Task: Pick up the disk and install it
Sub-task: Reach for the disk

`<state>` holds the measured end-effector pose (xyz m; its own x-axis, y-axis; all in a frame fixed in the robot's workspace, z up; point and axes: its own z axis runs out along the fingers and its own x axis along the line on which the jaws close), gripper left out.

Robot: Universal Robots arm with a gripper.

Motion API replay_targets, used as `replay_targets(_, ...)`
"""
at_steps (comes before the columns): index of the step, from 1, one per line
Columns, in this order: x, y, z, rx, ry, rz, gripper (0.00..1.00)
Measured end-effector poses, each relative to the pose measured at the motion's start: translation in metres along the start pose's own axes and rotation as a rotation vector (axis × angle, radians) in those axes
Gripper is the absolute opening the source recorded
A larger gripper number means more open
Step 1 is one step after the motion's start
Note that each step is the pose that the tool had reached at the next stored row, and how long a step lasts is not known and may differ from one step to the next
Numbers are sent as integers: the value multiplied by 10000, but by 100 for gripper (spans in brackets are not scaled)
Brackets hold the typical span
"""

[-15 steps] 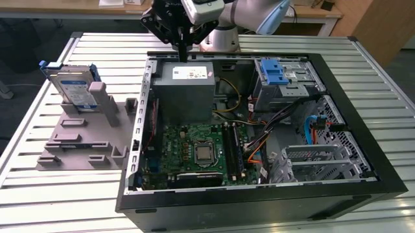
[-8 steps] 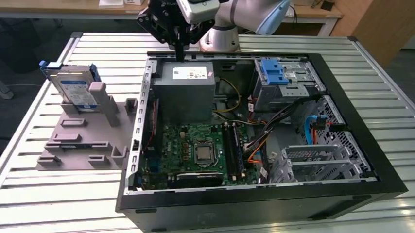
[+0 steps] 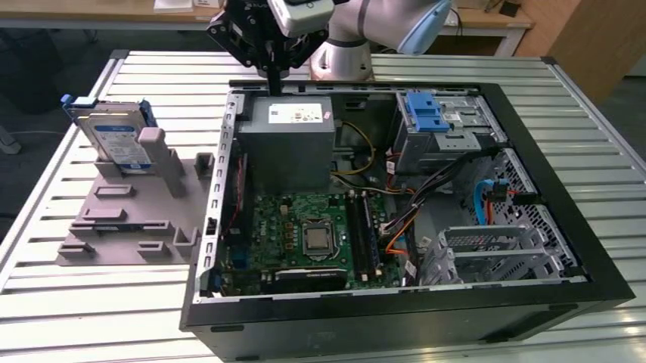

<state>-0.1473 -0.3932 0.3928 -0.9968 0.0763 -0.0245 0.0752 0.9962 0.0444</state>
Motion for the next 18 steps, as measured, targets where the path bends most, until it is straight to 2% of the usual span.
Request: replay_targets(18,50,5,0,0,0,0,11)
